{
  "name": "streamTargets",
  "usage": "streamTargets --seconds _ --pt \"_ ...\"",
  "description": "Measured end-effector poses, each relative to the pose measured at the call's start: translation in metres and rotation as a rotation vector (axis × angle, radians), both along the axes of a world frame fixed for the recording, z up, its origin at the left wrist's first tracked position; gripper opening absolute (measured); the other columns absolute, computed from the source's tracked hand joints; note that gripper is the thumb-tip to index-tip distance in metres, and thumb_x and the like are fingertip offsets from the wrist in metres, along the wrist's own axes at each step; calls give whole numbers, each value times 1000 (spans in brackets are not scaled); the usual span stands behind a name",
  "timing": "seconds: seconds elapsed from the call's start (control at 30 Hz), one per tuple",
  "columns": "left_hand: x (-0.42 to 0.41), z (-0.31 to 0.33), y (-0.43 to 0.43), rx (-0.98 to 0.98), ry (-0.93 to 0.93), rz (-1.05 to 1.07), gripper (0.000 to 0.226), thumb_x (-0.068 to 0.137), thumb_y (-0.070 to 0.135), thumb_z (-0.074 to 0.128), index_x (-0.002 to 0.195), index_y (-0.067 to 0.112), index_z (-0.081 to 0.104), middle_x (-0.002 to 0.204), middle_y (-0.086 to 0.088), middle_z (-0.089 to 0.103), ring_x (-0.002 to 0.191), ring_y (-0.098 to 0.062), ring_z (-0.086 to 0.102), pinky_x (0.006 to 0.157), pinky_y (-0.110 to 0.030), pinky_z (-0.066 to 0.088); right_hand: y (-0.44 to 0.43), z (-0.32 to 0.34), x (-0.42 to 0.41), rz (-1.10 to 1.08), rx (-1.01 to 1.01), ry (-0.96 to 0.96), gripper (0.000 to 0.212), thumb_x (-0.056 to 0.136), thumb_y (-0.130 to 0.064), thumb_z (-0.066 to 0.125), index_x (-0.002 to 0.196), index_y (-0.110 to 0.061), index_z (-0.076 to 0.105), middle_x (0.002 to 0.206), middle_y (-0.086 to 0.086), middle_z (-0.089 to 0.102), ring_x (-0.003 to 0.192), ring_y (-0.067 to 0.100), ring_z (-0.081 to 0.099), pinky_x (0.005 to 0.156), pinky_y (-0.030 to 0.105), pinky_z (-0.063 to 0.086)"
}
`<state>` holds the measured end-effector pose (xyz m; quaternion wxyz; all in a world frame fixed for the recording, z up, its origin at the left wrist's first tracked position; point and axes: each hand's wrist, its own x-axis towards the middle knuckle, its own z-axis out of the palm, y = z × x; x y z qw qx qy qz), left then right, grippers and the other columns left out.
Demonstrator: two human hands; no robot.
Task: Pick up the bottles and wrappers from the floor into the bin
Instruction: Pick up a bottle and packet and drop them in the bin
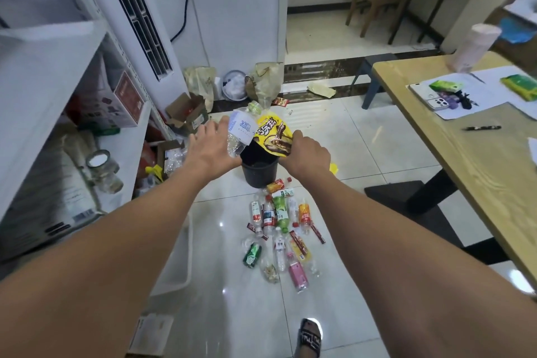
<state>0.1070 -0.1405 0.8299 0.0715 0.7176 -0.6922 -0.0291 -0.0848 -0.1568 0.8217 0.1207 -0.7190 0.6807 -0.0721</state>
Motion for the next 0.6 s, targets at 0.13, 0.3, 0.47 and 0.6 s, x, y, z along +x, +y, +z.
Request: streamTargets --seconds 0.13,0.3,0.47,0.6 --pt "-7 4 -28 -2 7 19 92 70 43 68 142 14 19 130 -16 39 118 -34 36 99 -49 33 -32 2 2 12 9 -5 43 82 -34 62 114 -12 43 110 8 60 102 30 56 73 34 36" --pt "-16 11 -77 -20 -13 51 92 71 43 69 141 14 18 129 -17 40 116 -34 38 97 -47 33 -83 7 4 43 19 -16 44 82 -34 62 116 -13 43 112 8 59 105 30 56 75 35 37" --pt "-23 7 -123 -30 -14 72 92 70 45 69 141 15 19 130 -16 39 116 -33 38 96 -47 33 -133 2 -3 43 25 -20 44 83 -34 63 116 -13 44 115 8 58 107 30 55 79 35 38" --pt "-24 -5 -147 -17 -28 88 93 71 47 67 143 15 17 131 -15 38 116 -33 37 96 -45 32 -158 -11 -6 44 48 -12 44 83 -33 62 117 -13 43 115 8 58 107 30 54 76 34 36"
